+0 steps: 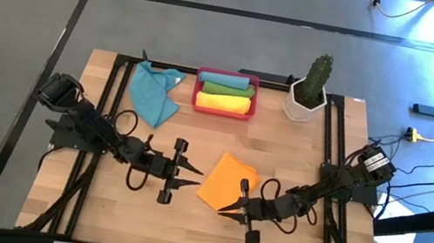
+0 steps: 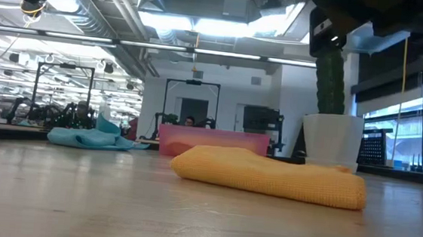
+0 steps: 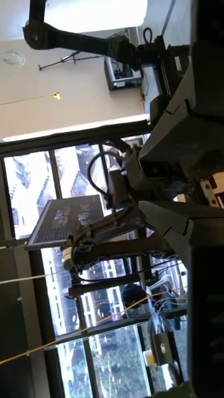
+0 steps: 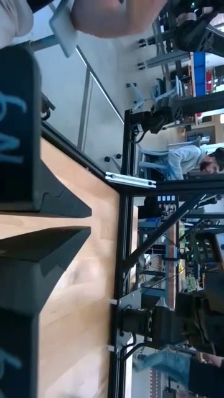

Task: Roll microfiber towels into tight, uniform cylinder then place into a basket
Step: Roll the orange towel

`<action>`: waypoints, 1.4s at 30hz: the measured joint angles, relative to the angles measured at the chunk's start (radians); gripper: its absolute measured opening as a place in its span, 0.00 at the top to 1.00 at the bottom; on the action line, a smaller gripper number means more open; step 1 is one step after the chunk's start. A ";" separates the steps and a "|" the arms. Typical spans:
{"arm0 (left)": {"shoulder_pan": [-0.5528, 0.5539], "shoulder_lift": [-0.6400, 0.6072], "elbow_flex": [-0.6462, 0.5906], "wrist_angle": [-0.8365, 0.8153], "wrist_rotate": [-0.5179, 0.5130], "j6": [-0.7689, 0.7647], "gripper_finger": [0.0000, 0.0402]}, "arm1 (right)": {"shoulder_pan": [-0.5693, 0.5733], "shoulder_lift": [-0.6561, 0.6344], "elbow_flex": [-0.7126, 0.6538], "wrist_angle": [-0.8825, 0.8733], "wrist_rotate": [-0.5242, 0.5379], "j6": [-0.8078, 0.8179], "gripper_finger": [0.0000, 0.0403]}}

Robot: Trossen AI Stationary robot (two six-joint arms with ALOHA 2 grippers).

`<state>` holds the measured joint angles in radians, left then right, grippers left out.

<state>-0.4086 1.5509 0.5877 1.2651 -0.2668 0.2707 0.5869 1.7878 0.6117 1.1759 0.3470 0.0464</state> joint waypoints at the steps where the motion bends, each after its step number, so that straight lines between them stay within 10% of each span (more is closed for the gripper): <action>1: -0.001 0.000 0.000 0.000 0.000 0.001 0.74 | 0.000 0.000 0.000 0.000 0.000 0.000 0.91; 20: 0.000 0.000 0.000 0.000 0.000 0.002 0.74 | 0.000 0.000 0.000 -0.039 -0.001 0.068 0.91; 33: 0.000 0.000 0.000 0.000 0.000 0.002 0.74 | 0.005 0.002 0.360 -0.988 -0.025 0.269 0.91; 42: 0.000 0.000 0.000 0.000 0.000 0.002 0.74 | 0.050 0.002 0.382 -1.051 0.077 0.284 0.91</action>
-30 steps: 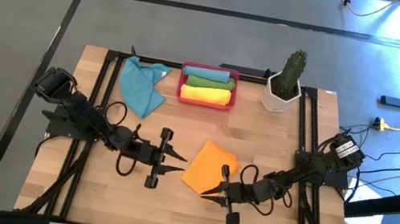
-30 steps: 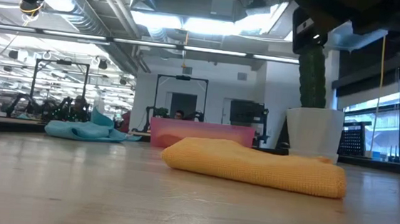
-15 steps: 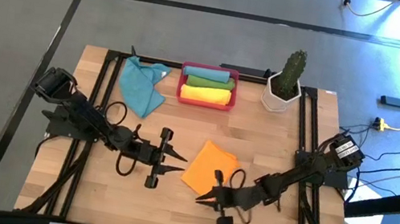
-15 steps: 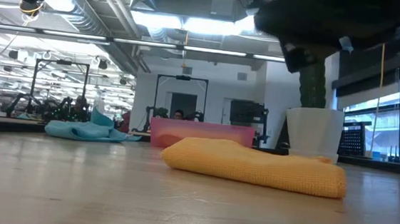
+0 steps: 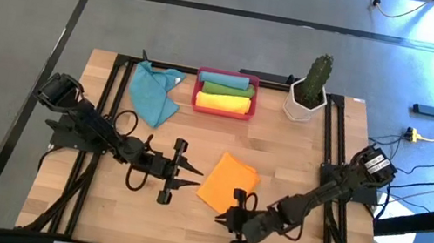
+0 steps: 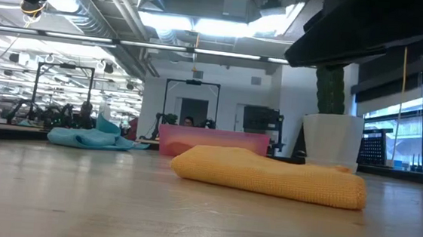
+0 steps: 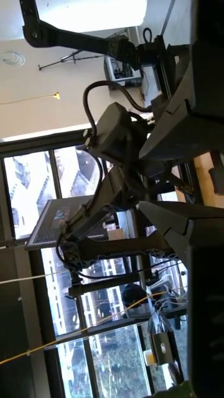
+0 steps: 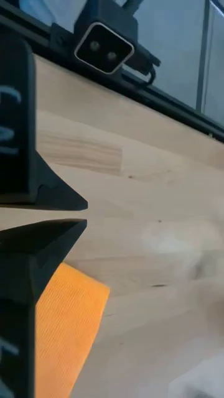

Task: Roll microfiber towels into tight, uniform cylinder then place into a basket
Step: Roll the orange towel

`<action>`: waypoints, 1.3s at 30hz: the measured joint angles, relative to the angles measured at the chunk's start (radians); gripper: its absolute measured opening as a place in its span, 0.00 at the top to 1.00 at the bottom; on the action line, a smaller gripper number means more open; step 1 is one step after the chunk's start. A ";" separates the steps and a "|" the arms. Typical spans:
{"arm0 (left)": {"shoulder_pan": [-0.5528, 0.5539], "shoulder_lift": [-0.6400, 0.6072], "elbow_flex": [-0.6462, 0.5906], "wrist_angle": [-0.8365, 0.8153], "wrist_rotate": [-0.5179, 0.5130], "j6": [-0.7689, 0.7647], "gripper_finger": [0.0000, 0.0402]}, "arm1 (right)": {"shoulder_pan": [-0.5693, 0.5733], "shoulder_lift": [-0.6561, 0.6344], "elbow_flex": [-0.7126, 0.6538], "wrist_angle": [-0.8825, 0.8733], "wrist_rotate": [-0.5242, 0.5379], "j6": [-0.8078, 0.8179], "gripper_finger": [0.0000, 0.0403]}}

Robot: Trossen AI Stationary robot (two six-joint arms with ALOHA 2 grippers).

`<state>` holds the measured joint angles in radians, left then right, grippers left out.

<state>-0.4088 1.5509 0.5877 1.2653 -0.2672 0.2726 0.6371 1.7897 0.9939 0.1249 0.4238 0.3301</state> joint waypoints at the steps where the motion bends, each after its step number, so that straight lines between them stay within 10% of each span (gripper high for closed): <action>1: 0.000 0.000 0.000 0.000 0.000 0.000 0.74 | 0.003 0.000 0.000 0.001 0.000 -0.012 0.91; 10: 0.000 0.000 0.000 0.000 0.000 0.000 0.74 | 0.015 0.092 0.025 0.064 -0.049 -0.103 0.89; 24: 0.000 0.000 0.000 0.000 0.000 0.000 0.74 | 0.021 0.149 0.188 -0.269 0.007 -0.006 0.50; 39: 0.000 0.000 0.000 0.000 0.000 0.000 0.74 | 0.050 0.149 0.196 -0.472 0.028 0.141 0.48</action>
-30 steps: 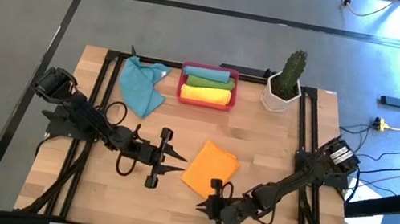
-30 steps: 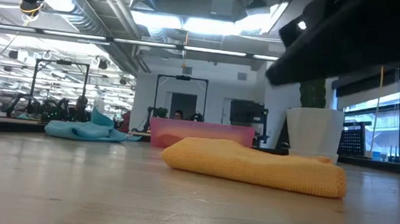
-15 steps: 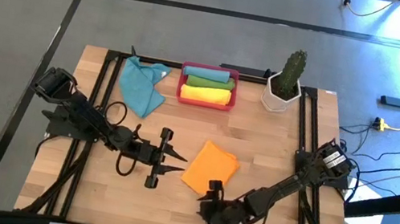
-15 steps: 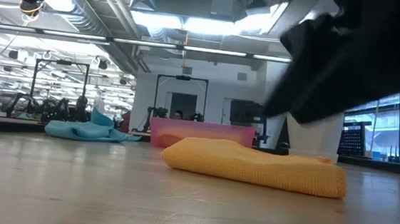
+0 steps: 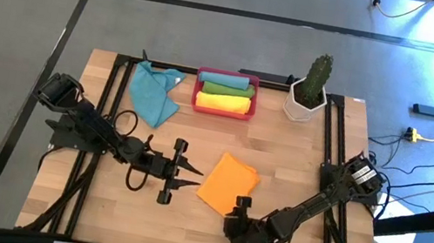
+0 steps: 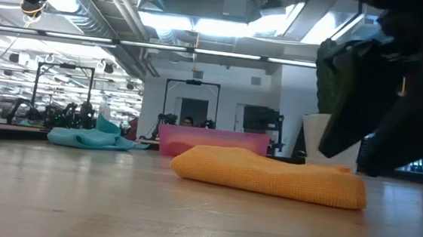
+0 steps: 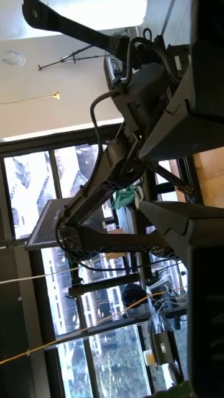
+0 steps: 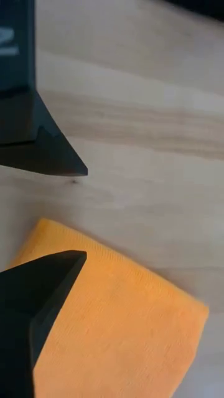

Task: Roll microfiber towels into tight, uniform cylinder then place into a basket
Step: Roll the orange towel

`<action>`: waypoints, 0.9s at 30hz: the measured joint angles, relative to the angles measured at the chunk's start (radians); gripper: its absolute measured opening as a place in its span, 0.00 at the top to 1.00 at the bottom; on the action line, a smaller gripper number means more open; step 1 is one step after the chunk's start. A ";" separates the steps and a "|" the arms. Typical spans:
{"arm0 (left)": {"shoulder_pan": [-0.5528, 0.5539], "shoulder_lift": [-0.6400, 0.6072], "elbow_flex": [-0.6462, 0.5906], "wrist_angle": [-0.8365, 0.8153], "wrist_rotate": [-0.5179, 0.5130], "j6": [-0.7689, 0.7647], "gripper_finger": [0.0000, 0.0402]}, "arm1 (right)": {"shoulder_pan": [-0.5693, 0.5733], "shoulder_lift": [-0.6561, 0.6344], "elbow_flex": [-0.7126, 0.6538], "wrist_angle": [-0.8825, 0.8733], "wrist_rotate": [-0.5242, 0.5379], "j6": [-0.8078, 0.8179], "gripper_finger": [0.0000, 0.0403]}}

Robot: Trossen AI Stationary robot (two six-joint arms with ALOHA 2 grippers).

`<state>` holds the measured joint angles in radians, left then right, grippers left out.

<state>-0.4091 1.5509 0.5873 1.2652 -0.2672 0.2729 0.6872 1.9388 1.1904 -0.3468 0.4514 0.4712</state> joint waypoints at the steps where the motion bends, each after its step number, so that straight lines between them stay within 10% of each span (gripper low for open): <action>1: 0.000 0.000 0.000 0.000 0.000 0.000 0.74 | -0.001 0.000 0.000 -0.004 0.001 0.001 0.48; 27: 0.000 0.000 0.000 0.000 0.000 0.000 0.74 | -0.028 0.069 0.001 -0.140 0.111 -0.008 0.48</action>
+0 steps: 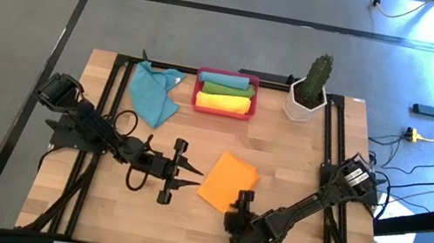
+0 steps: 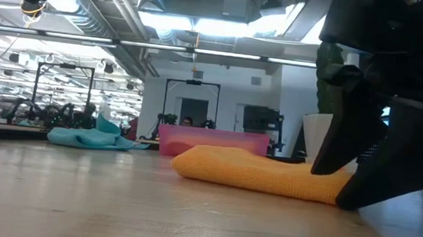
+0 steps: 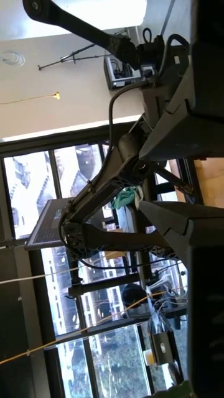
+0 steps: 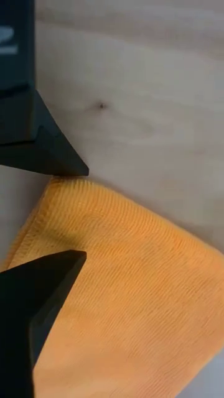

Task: Roll microfiber towels into tight, uniform cylinder then place into a basket
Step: Roll the orange towel

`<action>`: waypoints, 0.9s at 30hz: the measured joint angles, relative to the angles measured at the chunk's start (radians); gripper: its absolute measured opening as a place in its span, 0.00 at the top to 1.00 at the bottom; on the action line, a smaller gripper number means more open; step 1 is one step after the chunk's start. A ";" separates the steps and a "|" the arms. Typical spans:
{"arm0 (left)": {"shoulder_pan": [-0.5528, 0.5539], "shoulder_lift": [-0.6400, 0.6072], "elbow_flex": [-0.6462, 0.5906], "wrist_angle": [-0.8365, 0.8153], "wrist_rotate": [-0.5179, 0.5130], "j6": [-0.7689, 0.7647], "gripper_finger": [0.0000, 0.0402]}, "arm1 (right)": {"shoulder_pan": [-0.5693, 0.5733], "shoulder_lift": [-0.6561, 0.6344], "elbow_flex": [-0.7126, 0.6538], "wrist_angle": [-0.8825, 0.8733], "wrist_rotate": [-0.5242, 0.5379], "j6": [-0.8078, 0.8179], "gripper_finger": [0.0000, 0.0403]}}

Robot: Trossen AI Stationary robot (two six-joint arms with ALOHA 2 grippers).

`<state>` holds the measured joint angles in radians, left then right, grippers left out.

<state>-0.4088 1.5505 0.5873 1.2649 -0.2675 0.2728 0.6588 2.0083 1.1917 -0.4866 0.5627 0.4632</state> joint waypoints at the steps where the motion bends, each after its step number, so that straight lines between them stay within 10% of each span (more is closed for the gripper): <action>1: 0.000 0.000 0.000 0.000 0.000 0.000 0.74 | -0.001 0.000 0.000 -0.008 0.001 0.004 0.48; 18: 0.000 0.000 0.000 0.000 0.000 0.000 0.74 | -0.001 0.001 -0.002 -0.021 0.031 0.000 0.49; 27: 0.000 0.000 0.000 0.000 0.000 0.000 0.74 | -0.002 0.002 -0.004 -0.033 0.039 0.000 0.68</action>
<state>-0.4088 1.5506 0.5873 1.2649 -0.2676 0.2729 0.6571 2.0106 1.1877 -0.5195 0.6018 0.4629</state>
